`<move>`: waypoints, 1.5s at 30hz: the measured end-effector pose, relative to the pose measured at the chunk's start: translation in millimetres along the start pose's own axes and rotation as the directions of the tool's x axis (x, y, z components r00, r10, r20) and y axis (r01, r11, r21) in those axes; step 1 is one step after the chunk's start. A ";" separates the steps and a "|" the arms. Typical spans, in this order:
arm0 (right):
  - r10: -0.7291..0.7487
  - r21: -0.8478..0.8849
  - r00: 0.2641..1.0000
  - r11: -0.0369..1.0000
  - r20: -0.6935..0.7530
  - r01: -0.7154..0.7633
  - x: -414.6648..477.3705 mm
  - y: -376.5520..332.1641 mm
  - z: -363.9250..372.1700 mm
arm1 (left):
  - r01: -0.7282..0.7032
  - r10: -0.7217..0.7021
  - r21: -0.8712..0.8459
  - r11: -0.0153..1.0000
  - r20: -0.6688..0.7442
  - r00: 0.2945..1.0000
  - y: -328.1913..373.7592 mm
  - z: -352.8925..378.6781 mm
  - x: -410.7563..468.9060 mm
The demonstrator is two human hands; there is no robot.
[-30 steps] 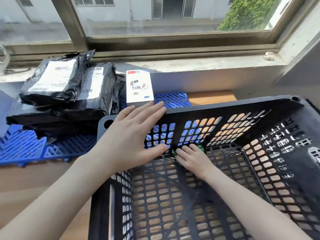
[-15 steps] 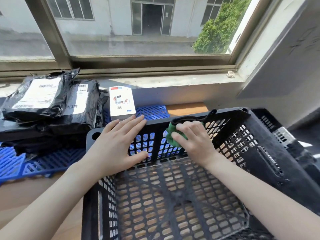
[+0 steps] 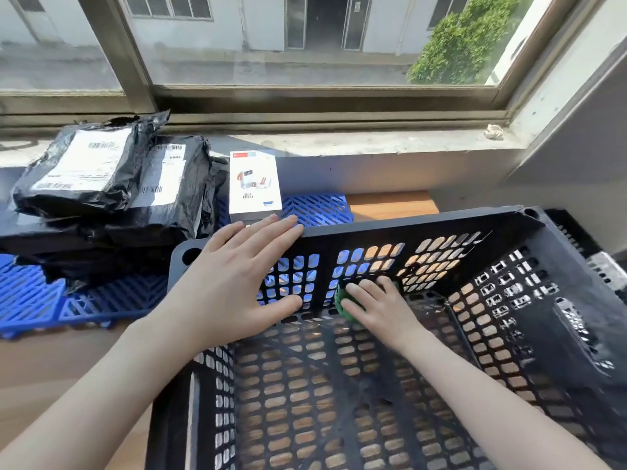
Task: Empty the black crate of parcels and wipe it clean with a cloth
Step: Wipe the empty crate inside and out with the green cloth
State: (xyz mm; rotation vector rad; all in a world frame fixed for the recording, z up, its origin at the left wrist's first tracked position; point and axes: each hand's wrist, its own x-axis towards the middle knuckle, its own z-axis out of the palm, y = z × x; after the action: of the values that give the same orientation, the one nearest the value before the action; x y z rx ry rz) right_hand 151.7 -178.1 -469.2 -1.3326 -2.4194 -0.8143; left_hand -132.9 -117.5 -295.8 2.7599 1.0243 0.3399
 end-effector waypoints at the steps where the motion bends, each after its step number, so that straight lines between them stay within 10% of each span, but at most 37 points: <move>1: -0.027 -0.003 0.999 1.000 0.018 0.027 -5.8 -2.9 9.2 | -0.001 0.001 0.002 1.000 -0.003 1.000 -0.1 0.3 0.2; 13: -0.106 0.033 0.989 0.994 0.100 0.103 -11.5 6.4 11.9 | 0.008 -0.009 0.024 1.000 0.020 1.000 1.0 -1.8 -0.6; 27: 0.052 -0.005 0.972 0.998 -0.231 -0.055 35.7 65.9 -102.7 | 0.011 -0.011 -0.017 1.000 0.008 1.000 3.2 -3.2 -1.5; 45: -0.095 0.029 0.985 0.995 0.144 0.092 -56.9 30.8 30.8 | -0.076 0.087 0.142 0.987 -0.078 0.993 24.0 28.7 38.8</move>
State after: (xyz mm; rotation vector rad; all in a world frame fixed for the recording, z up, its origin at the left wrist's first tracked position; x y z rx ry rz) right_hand 209.8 -186.4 -510.5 -1.3213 -2.6135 -0.7337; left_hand -81.6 -112.4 -311.6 2.9415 0.9913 0.4146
